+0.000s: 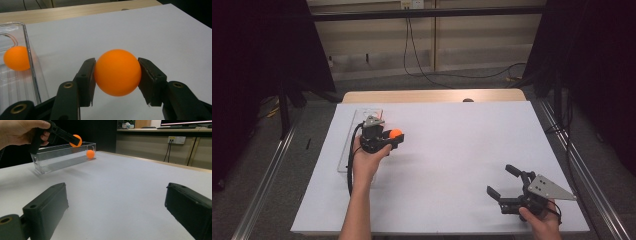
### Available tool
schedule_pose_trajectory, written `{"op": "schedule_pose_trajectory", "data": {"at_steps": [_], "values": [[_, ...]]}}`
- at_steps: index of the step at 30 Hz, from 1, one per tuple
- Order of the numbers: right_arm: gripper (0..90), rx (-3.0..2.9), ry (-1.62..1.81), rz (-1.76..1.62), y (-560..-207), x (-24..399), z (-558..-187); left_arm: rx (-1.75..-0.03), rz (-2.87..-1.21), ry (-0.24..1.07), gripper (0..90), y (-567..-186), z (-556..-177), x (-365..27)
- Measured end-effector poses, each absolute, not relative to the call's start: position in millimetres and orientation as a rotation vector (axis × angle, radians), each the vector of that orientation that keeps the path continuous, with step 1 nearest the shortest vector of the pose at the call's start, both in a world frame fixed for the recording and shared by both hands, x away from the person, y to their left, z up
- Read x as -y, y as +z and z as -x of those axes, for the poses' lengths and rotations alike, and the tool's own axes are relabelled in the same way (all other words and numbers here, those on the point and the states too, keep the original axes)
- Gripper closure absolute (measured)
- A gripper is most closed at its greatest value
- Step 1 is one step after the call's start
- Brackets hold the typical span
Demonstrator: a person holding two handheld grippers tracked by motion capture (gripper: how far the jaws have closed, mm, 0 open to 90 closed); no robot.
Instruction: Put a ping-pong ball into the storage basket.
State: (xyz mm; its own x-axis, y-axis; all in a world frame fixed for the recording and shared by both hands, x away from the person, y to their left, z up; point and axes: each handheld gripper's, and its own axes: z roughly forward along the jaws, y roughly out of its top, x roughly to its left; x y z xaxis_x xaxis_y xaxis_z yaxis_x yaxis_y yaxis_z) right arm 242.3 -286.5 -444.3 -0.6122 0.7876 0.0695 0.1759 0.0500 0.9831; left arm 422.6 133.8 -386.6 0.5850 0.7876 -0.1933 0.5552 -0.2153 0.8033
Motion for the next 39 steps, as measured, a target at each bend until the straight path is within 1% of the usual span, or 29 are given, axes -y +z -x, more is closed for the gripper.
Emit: {"op": "schedule_pose_trajectory", "data": {"at_steps": [39], "values": [[4.3,-1.835,1.6,-0.966,-444.3,286.4,-242.4,-1.132,-1.88,0.377,50.7,-382.3,-422.0,-153.9]]}}
